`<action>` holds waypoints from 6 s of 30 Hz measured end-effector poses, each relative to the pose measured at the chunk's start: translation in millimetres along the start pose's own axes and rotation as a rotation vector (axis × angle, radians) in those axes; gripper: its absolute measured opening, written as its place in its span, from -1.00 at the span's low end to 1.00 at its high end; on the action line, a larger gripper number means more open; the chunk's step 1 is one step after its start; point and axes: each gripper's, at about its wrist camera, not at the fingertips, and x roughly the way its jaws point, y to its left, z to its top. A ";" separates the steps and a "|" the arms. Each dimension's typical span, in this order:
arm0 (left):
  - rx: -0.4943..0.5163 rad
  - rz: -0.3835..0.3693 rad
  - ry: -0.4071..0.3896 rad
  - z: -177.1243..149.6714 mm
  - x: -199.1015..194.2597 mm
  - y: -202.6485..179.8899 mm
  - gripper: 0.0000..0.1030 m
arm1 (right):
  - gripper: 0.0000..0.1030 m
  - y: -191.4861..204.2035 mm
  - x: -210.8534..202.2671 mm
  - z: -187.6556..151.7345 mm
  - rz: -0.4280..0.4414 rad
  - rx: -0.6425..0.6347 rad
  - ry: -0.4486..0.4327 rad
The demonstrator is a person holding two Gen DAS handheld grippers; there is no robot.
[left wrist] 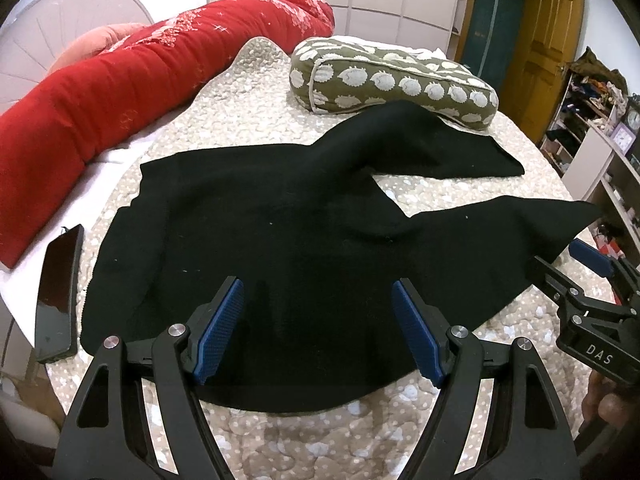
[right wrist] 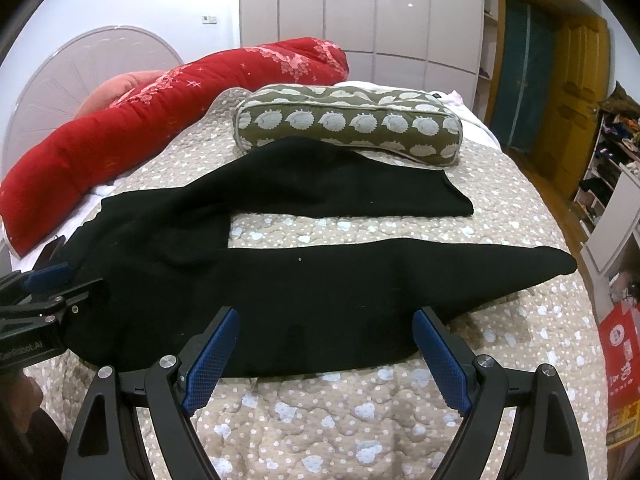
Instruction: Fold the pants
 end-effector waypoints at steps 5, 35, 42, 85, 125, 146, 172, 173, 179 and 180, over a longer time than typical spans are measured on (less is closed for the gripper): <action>-0.005 0.011 -0.005 -0.1 -2.3 3.5 0.50 | 0.69 0.8 -1.2 0.2 0.005 -0.002 -0.001; -0.110 0.071 0.001 -11.8 -22.1 44.9 0.50 | 0.69 7.9 -0.5 -4.8 0.027 -0.011 0.011; -0.278 0.089 0.022 -38.1 -31.9 88.8 0.50 | 0.69 0.0 2.9 -8.5 0.028 0.007 0.036; -0.295 0.072 0.063 17.4 45.9 137.3 -0.62 | -0.82 -173.7 26.7 -31.4 0.052 0.558 0.002; -0.317 0.068 0.046 16.0 6.6 136.7 -0.04 | -0.23 35.3 54.0 42.0 0.327 -0.131 0.121; -0.349 0.072 0.124 28.5 83.9 167.3 -0.04 | 0.00 202.5 256.0 156.4 0.547 -0.665 0.335; -0.453 0.201 -0.044 20.3 -30.9 191.1 -0.04 | -0.88 192.9 43.6 -22.8 0.547 -0.371 0.138; -0.442 0.196 -0.042 19.5 -30.5 187.0 -0.04 | -0.83 191.6 44.0 -23.1 0.555 -0.341 0.136; -0.399 0.152 0.001 15.2 -20.2 166.4 -0.04 | -0.10 149.0 13.6 -16.6 0.571 -0.287 0.107; -0.400 0.151 0.003 14.2 -20.2 165.9 -0.04 | -0.10 133.5 8.9 -17.1 0.550 -0.260 0.096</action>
